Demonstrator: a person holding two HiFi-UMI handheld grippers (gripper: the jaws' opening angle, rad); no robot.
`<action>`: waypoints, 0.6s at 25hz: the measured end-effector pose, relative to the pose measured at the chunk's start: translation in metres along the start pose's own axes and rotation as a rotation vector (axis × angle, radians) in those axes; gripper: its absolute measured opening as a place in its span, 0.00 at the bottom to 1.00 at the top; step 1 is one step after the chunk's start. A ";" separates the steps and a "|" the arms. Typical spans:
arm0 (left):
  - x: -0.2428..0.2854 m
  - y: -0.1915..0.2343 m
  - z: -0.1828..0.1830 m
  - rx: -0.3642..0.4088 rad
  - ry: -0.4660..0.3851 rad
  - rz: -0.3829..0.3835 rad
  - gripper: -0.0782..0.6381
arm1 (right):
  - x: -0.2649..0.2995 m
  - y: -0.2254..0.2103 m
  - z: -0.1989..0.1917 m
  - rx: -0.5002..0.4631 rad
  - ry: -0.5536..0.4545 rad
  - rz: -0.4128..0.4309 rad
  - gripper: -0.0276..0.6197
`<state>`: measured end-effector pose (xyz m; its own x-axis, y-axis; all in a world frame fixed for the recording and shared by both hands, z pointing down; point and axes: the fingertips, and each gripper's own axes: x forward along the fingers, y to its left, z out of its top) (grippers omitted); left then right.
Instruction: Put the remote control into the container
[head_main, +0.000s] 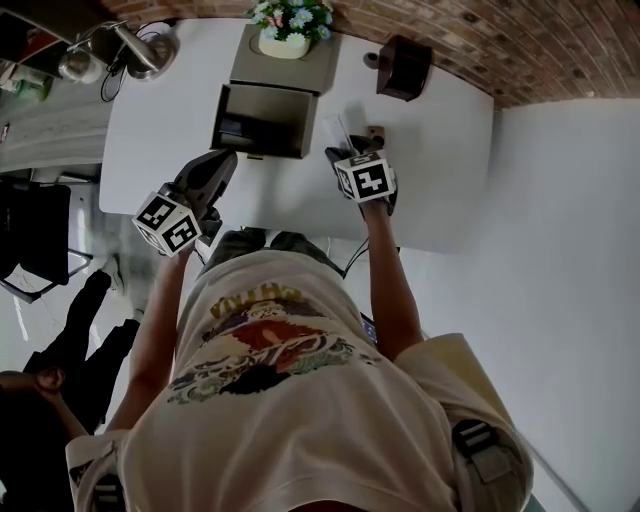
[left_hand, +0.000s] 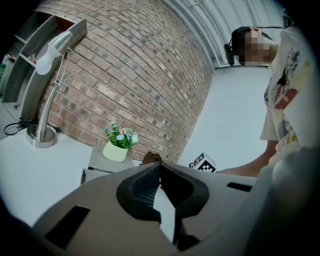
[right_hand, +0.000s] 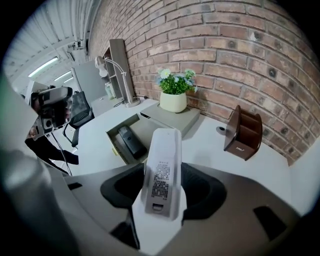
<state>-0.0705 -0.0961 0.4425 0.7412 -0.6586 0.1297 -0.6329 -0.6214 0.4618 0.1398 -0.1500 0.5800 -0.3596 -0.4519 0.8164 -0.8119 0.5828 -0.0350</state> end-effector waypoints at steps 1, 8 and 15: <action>-0.003 0.003 0.001 0.001 -0.006 -0.004 0.12 | 0.000 0.003 0.004 -0.007 -0.002 -0.002 0.41; -0.026 0.022 0.006 0.004 -0.010 -0.007 0.12 | 0.006 0.029 0.022 -0.041 -0.002 0.001 0.41; -0.042 0.044 0.014 0.008 -0.031 -0.015 0.12 | 0.017 0.055 0.045 -0.082 0.002 0.011 0.41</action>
<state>-0.1326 -0.1017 0.4445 0.7434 -0.6620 0.0950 -0.6236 -0.6348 0.4562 0.0686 -0.1563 0.5658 -0.3668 -0.4441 0.8175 -0.7674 0.6411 0.0040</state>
